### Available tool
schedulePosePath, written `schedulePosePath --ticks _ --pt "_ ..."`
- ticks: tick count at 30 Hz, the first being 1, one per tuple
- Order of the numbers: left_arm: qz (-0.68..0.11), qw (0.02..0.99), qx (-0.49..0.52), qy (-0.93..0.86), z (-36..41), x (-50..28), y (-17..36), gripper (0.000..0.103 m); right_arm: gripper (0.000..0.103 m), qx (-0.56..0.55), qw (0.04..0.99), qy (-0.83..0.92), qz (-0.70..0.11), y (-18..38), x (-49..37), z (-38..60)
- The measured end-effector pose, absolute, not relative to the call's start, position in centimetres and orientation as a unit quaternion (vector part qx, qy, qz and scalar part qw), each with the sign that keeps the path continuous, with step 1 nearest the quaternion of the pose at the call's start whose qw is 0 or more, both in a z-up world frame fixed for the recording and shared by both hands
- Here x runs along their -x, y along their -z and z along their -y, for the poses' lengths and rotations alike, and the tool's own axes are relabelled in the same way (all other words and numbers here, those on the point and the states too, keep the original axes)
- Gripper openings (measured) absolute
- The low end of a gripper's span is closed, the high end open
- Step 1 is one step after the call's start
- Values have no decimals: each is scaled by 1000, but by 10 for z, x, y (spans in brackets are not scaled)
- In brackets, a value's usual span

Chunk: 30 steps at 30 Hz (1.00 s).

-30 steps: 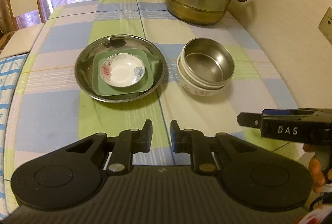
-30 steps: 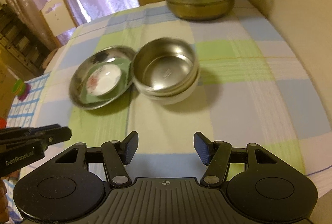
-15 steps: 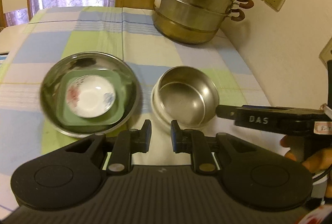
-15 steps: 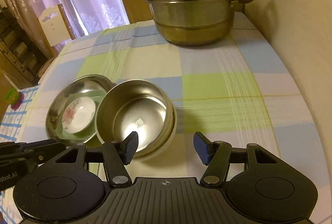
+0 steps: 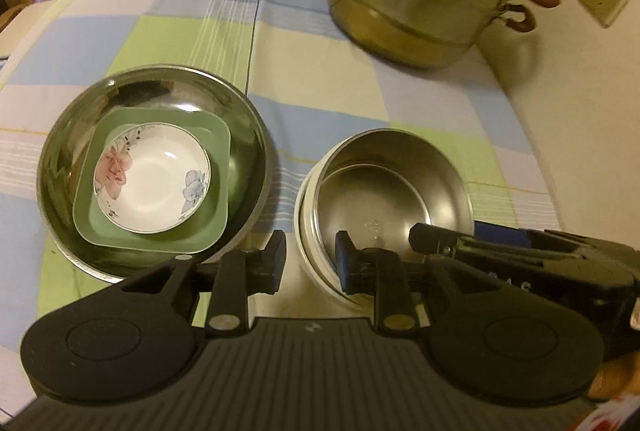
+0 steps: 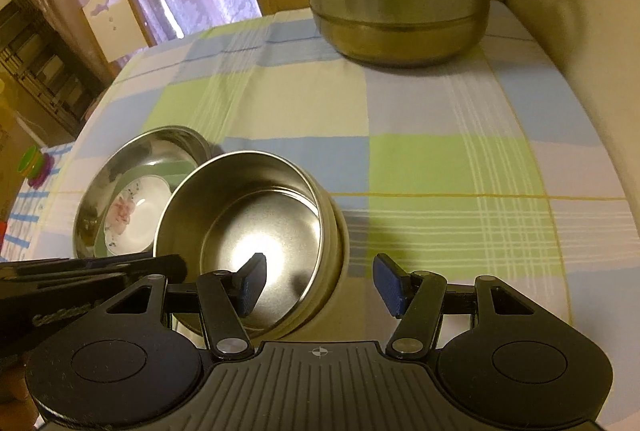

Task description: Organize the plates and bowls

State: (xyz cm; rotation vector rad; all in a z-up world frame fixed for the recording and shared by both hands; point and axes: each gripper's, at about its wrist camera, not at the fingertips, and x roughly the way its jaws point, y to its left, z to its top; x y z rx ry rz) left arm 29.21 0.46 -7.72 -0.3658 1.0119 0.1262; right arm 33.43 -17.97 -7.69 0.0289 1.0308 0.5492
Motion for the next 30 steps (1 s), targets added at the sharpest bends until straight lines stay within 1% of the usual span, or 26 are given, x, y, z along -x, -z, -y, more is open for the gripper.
schedulePosePath --ticks 5,7,9,10,13,15,17,18,21,30 --pt "-497 848 169 -78 -2 -304 86 23 59 -19 831 -254 -495 82 -341 178" --pt "-500 846 167 -86 -2 -308 89 23 56 -23 831 -248 -498 84 -344 179" --pt "-501 844 167 -90 -2 -310 90 23 47 -29 830 -242 -502 85 -346 181" --pt "-502 844 167 -91 -2 -311 91 23 46 -32 830 -238 -504 85 -347 181" --pt "-503 842 167 -98 -2 -313 94 23 37 -32 831 -234 -503 85 -349 180" --pt "-502 843 164 -102 0 -314 95 21 28 -33 833 -229 -503 85 -350 180" --pt "-502 843 161 -103 2 -315 96 18 23 -37 831 -227 -506 86 -351 179" --pt "-502 843 162 -103 2 -316 96 16 22 -36 833 -226 -504 85 -350 177" --pt "-501 845 156 -107 5 -317 96 15 20 -25 839 -215 -499 84 -347 174" --pt "-497 849 147 -102 6 -316 97 16 18 -41 846 -167 -505 83 -347 169"
